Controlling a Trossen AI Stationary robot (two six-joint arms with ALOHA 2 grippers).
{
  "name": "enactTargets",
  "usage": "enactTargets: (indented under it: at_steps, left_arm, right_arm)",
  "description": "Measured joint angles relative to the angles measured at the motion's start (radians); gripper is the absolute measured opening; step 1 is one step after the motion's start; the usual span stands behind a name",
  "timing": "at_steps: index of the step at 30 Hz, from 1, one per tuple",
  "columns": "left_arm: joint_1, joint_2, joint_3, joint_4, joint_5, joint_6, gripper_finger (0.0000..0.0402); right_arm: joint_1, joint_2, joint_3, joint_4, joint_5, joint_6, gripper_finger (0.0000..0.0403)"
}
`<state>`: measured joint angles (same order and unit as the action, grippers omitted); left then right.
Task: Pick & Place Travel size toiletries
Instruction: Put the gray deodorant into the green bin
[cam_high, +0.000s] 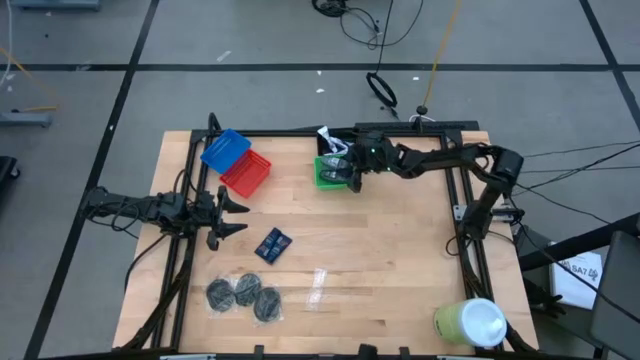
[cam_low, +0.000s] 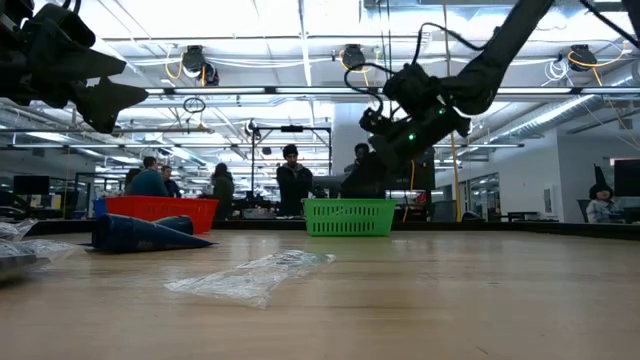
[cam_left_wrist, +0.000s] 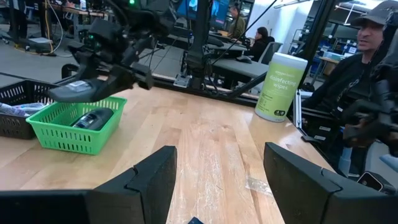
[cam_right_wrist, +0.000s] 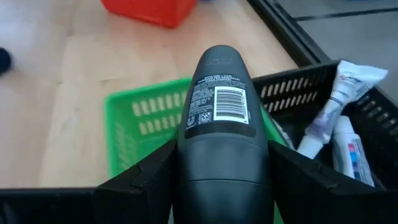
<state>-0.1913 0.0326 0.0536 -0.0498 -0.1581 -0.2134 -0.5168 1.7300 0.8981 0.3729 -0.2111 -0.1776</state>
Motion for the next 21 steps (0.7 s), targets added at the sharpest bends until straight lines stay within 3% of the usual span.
enactTargets:
  at_steps: [12, 21]
  left_arm:
    - [0.0, 0.0, 0.0, 0.0, 0.0, 0.0, 0.0237]
    - [0.0, 0.0, 0.0, 0.0, 0.0, 0.0, 0.0237]
  right_arm:
    - [-0.052, 0.035, 0.008, -0.097, -0.028, -0.032, 0.0212]
    - [-0.036, 0.027, 0.007, -0.102, -0.025, -0.026, 0.0264]
